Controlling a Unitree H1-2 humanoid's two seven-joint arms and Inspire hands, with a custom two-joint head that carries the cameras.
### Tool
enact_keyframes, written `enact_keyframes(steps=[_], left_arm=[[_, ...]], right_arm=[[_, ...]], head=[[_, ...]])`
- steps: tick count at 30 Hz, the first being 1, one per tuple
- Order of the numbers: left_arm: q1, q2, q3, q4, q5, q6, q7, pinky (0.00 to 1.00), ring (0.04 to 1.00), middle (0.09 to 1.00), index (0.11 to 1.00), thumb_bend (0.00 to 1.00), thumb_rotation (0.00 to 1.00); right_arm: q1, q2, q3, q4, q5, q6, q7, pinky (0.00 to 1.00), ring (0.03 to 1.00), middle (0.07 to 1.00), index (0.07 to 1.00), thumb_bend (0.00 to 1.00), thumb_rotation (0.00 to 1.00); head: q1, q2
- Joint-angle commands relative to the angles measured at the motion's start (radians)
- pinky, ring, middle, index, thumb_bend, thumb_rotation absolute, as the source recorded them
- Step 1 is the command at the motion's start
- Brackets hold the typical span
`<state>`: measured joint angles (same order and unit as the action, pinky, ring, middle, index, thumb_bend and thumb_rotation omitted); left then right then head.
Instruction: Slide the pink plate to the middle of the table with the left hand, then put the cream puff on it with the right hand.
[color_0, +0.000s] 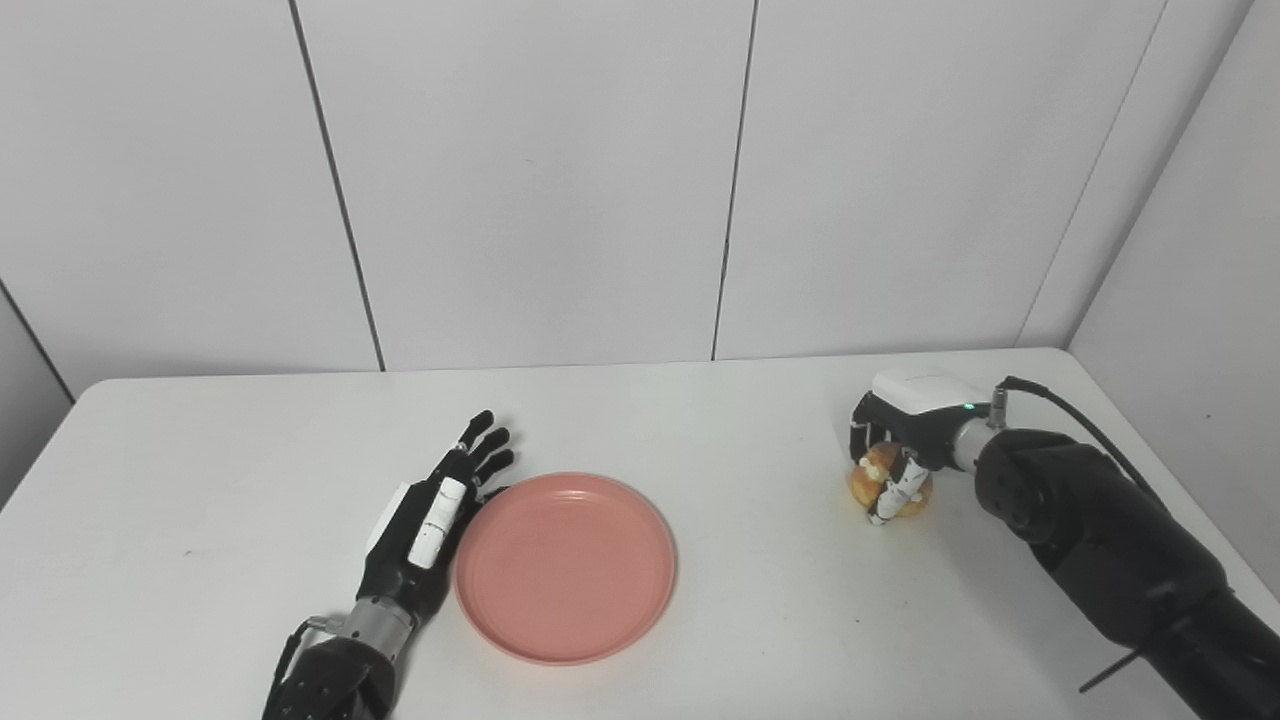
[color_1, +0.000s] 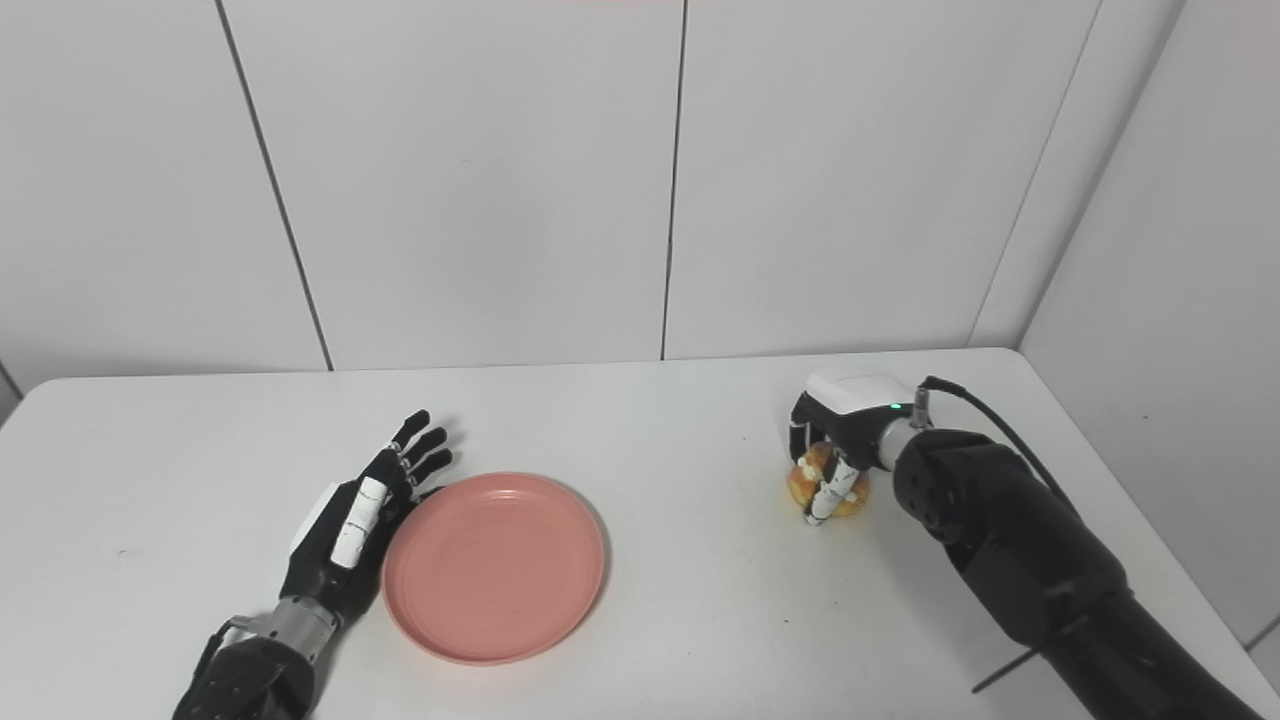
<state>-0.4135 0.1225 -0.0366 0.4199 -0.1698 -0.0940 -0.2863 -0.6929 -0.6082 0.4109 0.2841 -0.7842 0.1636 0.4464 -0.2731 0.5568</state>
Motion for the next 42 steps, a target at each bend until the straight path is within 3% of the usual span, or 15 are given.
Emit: enact_keyframes(steps=[1, 7, 13, 14, 16, 21, 31, 42], left_arm=[[0.058, -0.028, -0.026, 0.032, 0.007, 0.055, -0.014, 0.78, 0.930, 0.943, 0.939, 0.90, 0.87], [0.063, -0.044, -0.035, 0.024, 0.018, 0.055, -0.001, 0.79, 0.926, 0.936, 0.930, 0.90, 0.86], [0.060, -0.071, -0.050, 0.049, 0.038, 0.035, 0.022, 0.79, 0.922, 0.933, 0.925, 0.92, 0.85], [0.060, -0.076, -0.052, 0.053, 0.042, 0.029, 0.025, 0.79, 0.925, 0.935, 0.927, 0.92, 0.85], [0.060, -0.083, -0.056, 0.057, 0.047, 0.021, 0.030, 0.80, 0.927, 0.937, 0.924, 0.92, 0.85], [0.060, -0.094, -0.056, 0.063, 0.056, 0.014, 0.038, 0.79, 0.924, 0.936, 0.919, 0.90, 0.86], [0.058, -0.095, -0.058, 0.060, 0.057, 0.018, 0.040, 0.79, 0.925, 0.937, 0.918, 0.90, 0.84], [0.057, -0.095, -0.056, 0.064, 0.053, 0.016, 0.043, 0.79, 0.925, 0.935, 0.918, 0.93, 0.84]], right_arm=[[-0.049, -0.037, -0.032, -0.068, -0.007, -0.004, -0.001, 0.35, 0.446, 0.472, 0.498, 0.53, 0.00], [-0.070, -0.039, -0.068, -0.187, 0.028, -0.026, 0.032, 0.24, 0.320, 0.405, 0.506, 0.52, 0.00], [-0.091, -0.039, -0.098, -0.265, 0.065, -0.099, 0.024, 0.22, 0.289, 0.401, 0.509, 0.52, 0.00], [-0.094, -0.037, -0.101, -0.280, 0.069, -0.104, 0.029, 0.20, 0.268, 0.442, 0.493, 0.53, 0.00], [-0.097, -0.035, -0.106, -0.299, 0.076, -0.109, 0.038, 0.19, 0.257, 0.404, 0.507, 0.52, 0.00], [-0.114, -0.009, -0.102, -0.333, 0.115, -0.141, 0.044, 0.26, 0.337, 0.431, 0.514, 0.52, 0.00], [-0.149, 0.076, -0.089, -0.360, 0.145, -0.176, 0.060, 0.28, 0.356, 0.440, 0.516, 0.52, 0.00], [-0.176, 0.182, -0.062, -0.373, 0.128, -0.118, 0.133, 0.32, 0.388, 0.458, 0.504, 0.53, 0.00]], head=[[0.001, 0.001], [0.067, -0.002], [0.160, -0.012], [0.173, -0.013], [0.193, -0.015], [0.226, -0.014], [0.235, -0.015], [0.238, -0.015]])
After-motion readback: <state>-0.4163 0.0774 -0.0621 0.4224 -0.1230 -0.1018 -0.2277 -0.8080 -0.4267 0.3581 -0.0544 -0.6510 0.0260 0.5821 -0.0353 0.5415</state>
